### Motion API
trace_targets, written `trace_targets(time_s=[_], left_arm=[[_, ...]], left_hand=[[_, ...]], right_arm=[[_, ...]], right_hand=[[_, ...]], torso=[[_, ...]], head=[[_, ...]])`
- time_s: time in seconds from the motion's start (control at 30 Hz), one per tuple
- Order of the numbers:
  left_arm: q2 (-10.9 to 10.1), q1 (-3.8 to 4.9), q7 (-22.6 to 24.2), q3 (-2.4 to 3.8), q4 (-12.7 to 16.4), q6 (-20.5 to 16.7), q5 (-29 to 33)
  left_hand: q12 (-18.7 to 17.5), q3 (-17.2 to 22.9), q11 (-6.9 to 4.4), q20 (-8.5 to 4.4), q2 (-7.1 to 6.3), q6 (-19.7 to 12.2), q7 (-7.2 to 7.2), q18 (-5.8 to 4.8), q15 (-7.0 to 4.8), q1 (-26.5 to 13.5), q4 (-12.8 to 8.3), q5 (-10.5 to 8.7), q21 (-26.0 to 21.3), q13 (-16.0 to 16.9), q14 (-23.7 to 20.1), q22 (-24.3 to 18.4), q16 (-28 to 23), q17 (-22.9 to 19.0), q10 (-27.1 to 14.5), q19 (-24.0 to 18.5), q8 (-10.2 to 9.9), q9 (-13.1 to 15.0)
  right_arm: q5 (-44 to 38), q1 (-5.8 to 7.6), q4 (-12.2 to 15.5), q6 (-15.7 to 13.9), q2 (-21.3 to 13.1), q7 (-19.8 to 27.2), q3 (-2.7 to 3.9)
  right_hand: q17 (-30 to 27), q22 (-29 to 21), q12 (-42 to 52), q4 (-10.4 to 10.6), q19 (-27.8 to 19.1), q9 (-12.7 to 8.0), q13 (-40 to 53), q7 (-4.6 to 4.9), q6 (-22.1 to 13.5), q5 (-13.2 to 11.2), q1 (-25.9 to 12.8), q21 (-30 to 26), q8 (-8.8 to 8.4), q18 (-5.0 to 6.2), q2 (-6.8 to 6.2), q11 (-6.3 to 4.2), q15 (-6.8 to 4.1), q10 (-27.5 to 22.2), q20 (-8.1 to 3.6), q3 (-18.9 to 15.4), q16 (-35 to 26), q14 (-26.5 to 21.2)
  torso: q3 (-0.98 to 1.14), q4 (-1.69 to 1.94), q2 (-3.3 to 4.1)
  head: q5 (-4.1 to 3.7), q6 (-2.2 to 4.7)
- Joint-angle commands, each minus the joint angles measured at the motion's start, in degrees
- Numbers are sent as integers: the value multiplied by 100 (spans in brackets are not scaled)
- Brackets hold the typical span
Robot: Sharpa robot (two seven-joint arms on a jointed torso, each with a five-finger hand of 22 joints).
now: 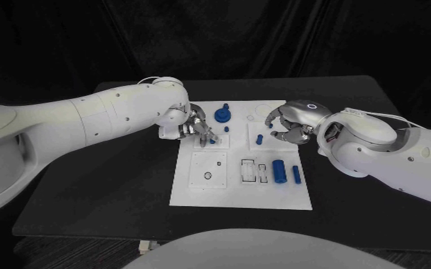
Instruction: Assemble the parts on the task board
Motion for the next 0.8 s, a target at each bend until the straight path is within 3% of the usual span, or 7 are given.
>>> trace_targets(time_s=[0.03,0.27,0.43,0.6,0.8], left_arm=[[-162,182,141,12,217,-365,13],[-524,575,285,13,501,-483,13],[-578,718,397,13,394,-464,13],[-453,749,440,12,73,-322,13],[-296,620,452,11,-296,-257,13]], left_hand=[[74,-96,-15,-21,-82,36,-25,-34,-59,11,12,-34,68,1020,614,1093,15,1509,94,92,58,76],[128,-239,-41,-52,-135,31,-43,-51,-90,28,65,-59,130,1073,614,1115,15,1509,179,169,55,134],[167,-302,-49,-62,-167,53,-51,-60,-99,50,85,-66,160,1114,614,1126,15,1509,232,204,41,139],[206,-328,-56,-69,-163,65,-58,-69,-106,81,96,-68,189,1156,614,1138,15,1509,285,236,29,141],[253,-360,-64,-85,-142,35,-57,-77,-119,241,66,-66,215,1206,614,1148,15,1509,345,269,-37,138]], right_arm=[[-12,-10,26,-234,-42,-41,4],[-12,-10,-4,-205,-51,-34,4],[-12,-10,-31,-174,-39,-30,4],[-12,-11,-47,-141,-27,-11,4],[-12,-13,-55,-142,-23,30,3]], right_hand=[[6,856,-32,32,-37,1,243,1,58,-13,-53,-7,-21,28,12,-3,50,-31,10,8,-13,195],[7,855,-33,39,-37,0,242,0,57,-8,-62,-10,-23,29,9,-5,50,-32,10,3,-12,195],[7,855,-33,39,-37,0,242,0,57,-8,-62,-10,-23,29,9,-5,50,-32,10,3,-12,195],[7,855,-33,39,-37,0,242,0,57,-8,-62,-10,-23,29,9,-5,50,-32,10,3,-12,195],[9,854,-34,47,-38,-1,239,-2,56,-5,-70,-15,-27,30,7,-8,48,-33,10,-1,-11,196]], torso=[[1,0,1],[5,-3,-3],[5,-3,-3],[6,-3,-3],[6,-6,-1]], head=[[1,-1],[-43,-1],[-14,-1],[-6,-1],[27,-1]])
